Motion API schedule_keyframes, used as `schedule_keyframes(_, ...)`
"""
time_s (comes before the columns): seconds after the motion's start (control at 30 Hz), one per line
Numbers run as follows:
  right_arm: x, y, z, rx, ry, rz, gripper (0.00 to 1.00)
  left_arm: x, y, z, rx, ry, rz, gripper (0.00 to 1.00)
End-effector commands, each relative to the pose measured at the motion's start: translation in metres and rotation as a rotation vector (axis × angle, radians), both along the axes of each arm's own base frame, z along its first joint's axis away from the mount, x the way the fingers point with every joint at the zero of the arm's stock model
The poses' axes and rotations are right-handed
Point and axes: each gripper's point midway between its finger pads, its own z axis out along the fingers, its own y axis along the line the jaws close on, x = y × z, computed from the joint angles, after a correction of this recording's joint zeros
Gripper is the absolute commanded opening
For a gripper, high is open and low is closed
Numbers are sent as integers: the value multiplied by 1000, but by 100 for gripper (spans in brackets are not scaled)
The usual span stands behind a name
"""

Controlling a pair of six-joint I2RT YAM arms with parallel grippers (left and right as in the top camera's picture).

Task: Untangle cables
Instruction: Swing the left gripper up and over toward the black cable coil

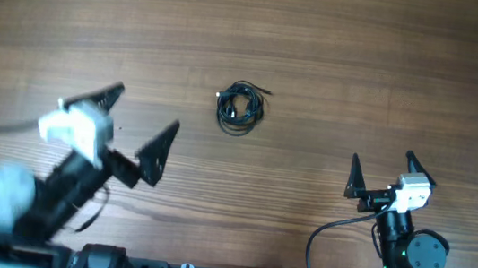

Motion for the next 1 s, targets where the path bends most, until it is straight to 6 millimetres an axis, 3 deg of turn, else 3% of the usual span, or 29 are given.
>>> schedule_keyframes(0.0, 0, 0, 2, -5, -9, -2, 100, 22, 0, 17, 53, 251, -10, 100)
schedule_keyframes(0.07, 0, 0, 2, -5, -9, -2, 100, 30, -5, 13, 45, 441, -45, 100)
schedule_keyframes(0.13, 0, 0, 2, -5, -9, -2, 100, 36, -22, 14, -21, 508, -145, 100)
schedule_keyframes(0.2, 0, 0, 2, -5, -9, -2, 100, 42, -37, -2, -81, 622, -232, 100)
schedule_keyframes(0.33, 0, 0, 2, -5, -9, -2, 100, 85, -25, -53, -55, 841, -3, 100)
schedule_keyframes(0.5, 0, 0, 2, -5, -9, -2, 100, 117, 1, -84, 61, 928, 268, 100)
schedule_keyframes(0.73, 0, 0, 2, -5, -9, -2, 100, 134, -3, -115, 26, 1024, 307, 100)
schedule_keyframes(0.9, 0, 0, 2, -5, -9, -2, 100, 156, -12, -155, -19, 1142, 326, 100)
schedule_keyframes(0.97, 0, 0, 2, -5, -9, -2, 100, 154, -19, -166, -28, 1196, 297, 100)
